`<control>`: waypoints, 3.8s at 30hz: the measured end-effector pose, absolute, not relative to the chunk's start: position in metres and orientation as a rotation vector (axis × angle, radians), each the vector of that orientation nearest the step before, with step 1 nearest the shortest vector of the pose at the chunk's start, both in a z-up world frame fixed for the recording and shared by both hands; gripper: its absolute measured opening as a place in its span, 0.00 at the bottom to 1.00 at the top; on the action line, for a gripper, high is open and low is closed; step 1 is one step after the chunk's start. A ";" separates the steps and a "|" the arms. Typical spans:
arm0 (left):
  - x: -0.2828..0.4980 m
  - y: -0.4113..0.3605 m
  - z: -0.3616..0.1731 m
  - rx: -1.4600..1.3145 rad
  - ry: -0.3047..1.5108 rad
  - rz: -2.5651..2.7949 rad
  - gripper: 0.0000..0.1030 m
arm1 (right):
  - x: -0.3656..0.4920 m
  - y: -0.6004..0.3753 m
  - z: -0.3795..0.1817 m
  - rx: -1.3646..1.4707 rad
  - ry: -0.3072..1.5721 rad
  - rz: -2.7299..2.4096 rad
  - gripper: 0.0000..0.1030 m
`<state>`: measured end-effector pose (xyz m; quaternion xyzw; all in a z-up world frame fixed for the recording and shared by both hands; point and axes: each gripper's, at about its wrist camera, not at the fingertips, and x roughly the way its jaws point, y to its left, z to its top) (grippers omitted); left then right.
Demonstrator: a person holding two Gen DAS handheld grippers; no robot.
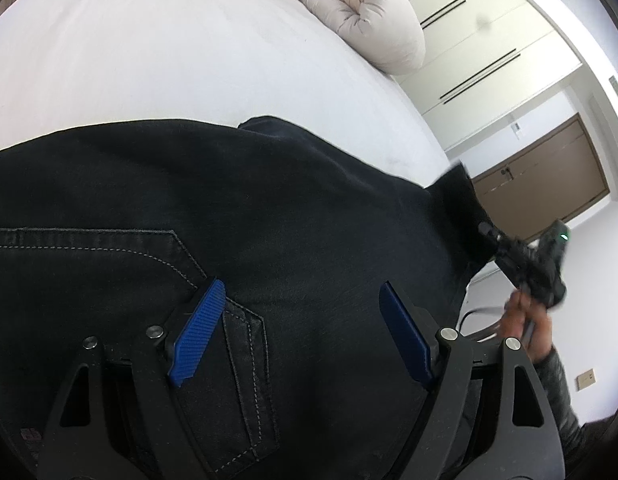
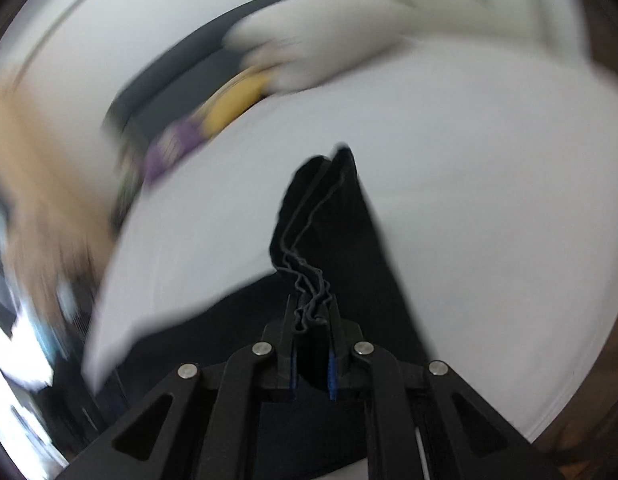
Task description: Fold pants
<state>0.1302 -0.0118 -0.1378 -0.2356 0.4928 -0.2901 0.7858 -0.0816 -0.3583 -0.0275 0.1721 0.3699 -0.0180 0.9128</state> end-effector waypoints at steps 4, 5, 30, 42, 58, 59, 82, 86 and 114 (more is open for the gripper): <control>0.128 -0.002 -0.137 -0.587 1.064 -0.613 0.79 | -0.083 -0.243 -0.063 -0.045 0.864 0.054 0.11; 0.129 0.000 -0.136 -0.606 1.066 -0.613 0.82 | -0.083 -0.222 -0.083 -0.162 0.890 0.038 0.12; 0.158 -0.013 -0.137 -0.974 1.271 -0.761 0.99 | -0.160 -0.092 -0.051 -0.411 0.706 0.218 0.12; 0.154 0.014 -0.125 -0.861 1.271 -0.763 0.21 | -0.171 -0.043 -0.050 -0.501 0.683 0.329 0.12; 0.143 0.038 -0.142 -0.760 1.275 -0.626 0.14 | -0.160 -0.037 -0.073 -0.576 0.748 0.371 0.12; 0.144 0.035 -0.147 -0.753 1.279 -0.615 0.14 | -0.157 -0.039 -0.080 -0.569 0.775 0.372 0.12; 0.124 -0.056 -0.125 -0.354 1.237 -0.624 0.14 | -0.065 -0.267 -0.039 0.386 1.075 0.665 0.14; 0.117 -0.050 -0.135 -0.383 1.181 -0.664 0.14 | 0.005 -0.311 -0.057 0.539 1.118 0.663 0.14; 0.101 -0.014 -0.143 -0.437 1.142 -0.679 0.14 | -0.079 -0.344 -0.110 0.784 1.239 0.668 0.10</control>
